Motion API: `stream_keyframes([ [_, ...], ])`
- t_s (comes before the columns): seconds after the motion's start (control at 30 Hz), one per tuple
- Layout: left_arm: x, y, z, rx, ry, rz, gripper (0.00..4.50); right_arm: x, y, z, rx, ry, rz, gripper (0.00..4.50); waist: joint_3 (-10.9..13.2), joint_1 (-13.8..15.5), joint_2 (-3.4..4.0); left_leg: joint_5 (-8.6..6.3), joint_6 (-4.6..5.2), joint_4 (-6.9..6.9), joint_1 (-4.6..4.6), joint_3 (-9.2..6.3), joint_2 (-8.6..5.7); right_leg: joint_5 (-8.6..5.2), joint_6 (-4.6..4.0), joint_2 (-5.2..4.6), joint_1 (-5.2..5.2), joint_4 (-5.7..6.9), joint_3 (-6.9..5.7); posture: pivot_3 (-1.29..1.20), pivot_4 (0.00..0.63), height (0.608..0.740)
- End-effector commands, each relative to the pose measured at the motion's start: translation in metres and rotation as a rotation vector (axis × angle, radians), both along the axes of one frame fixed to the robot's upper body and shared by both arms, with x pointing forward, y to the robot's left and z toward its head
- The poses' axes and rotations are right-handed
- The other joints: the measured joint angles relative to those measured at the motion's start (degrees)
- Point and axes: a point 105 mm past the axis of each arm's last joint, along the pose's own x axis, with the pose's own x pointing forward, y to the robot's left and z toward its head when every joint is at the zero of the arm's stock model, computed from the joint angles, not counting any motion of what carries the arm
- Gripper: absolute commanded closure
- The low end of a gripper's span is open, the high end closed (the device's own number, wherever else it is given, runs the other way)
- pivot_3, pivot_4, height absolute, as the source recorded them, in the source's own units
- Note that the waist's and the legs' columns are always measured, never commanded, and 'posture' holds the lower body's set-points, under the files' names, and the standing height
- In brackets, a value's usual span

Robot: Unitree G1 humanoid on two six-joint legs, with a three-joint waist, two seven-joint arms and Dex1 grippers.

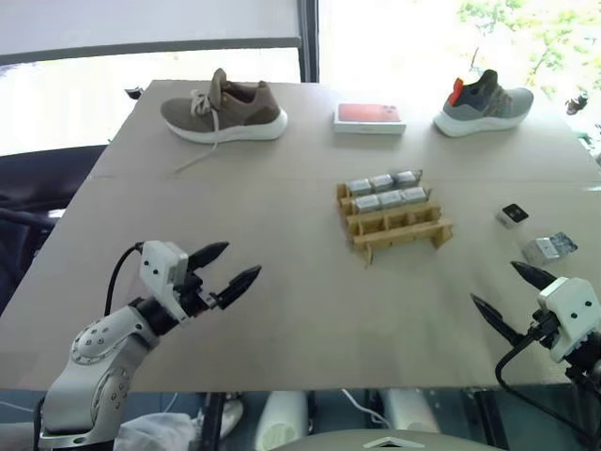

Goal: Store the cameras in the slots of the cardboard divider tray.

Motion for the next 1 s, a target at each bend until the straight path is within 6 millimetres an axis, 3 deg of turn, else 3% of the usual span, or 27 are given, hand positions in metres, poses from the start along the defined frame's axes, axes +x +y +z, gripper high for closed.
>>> stream_keyframes([
  [0.03,0.005,-0.010,0.024,-0.035,-0.087,-0.044,0.06,0.005,-0.014,0.011,0.008,-0.056,-0.113,0.00,0.01,0.09,-0.01,0.00,0.00,0.00,0.00,0.00,0.00,0.00,0.00,0.00,0.00,0.00,0.00,0.00,0.150,0.740],
  [0.17,0.010,-0.035,0.057,-0.119,-0.211,-0.179,0.06,0.018,-0.052,0.016,-0.005,-0.040,-0.404,0.00,0.03,0.55,-0.01,0.00,0.02,0.12,-0.06,-0.07,-0.04,0.00,-0.02,-0.03,0.01,0.03,-0.08,0.00,0.150,0.740],
  [0.27,-0.010,-0.061,0.071,-0.149,-0.174,-0.492,0.06,0.028,-0.081,0.016,-0.034,0.036,-0.532,0.00,0.01,0.15,0.02,0.01,0.00,0.15,-0.04,0.00,-0.08,0.01,-0.03,-0.03,0.01,0.09,-0.02,0.00,0.150,0.740],
  [0.4,-0.026,-0.074,0.075,-0.067,-0.141,-0.742,0.06,0.040,-0.104,0.016,0.013,0.138,-0.627,0.00,0.06,-0.16,0.13,0.03,-0.03,0.06,-0.01,0.13,-0.06,0.01,-0.02,0.21,-0.05,0.03,0.08,0.00,0.150,0.740],
  [0.6,-0.024,-0.082,0.084,-0.019,-0.164,-0.860,0.06,0.059,-0.104,0.021,0.128,0.248,-0.629,0.00,0.08,-0.03,0.14,0.01,0.03,0.03,-0.03,0.10,-0.12,0.02,0.00,0.34,-0.07,0.03,0.18,0.00,0.150,0.740],
  [0.93,-0.024,-0.085,0.083,-0.008,-0.175,-0.856,0.06,0.072,-0.099,0.011,0.153,0.336,-0.629,0.00,0.09,0.00,0.13,-0.01,0.05,0.04,-0.15,0.10,-0.09,0.08,0.16,0.32,-0.09,-0.06,0.21,0.00,0.150,0.740],
  [1.0,-0.024,-0.085,0.084,-0.011,-0.177,-0.850,0.00,0.077,-0.102,0.009,0.142,0.339,-0.638,0.54,0.09,-0.03,0.13,-0.01,0.05,0.04,-0.15,0.10,-0.09,0.08,0.15,0.32,-0.09,-0.06,0.21,0.00,0.150,0.740],
])
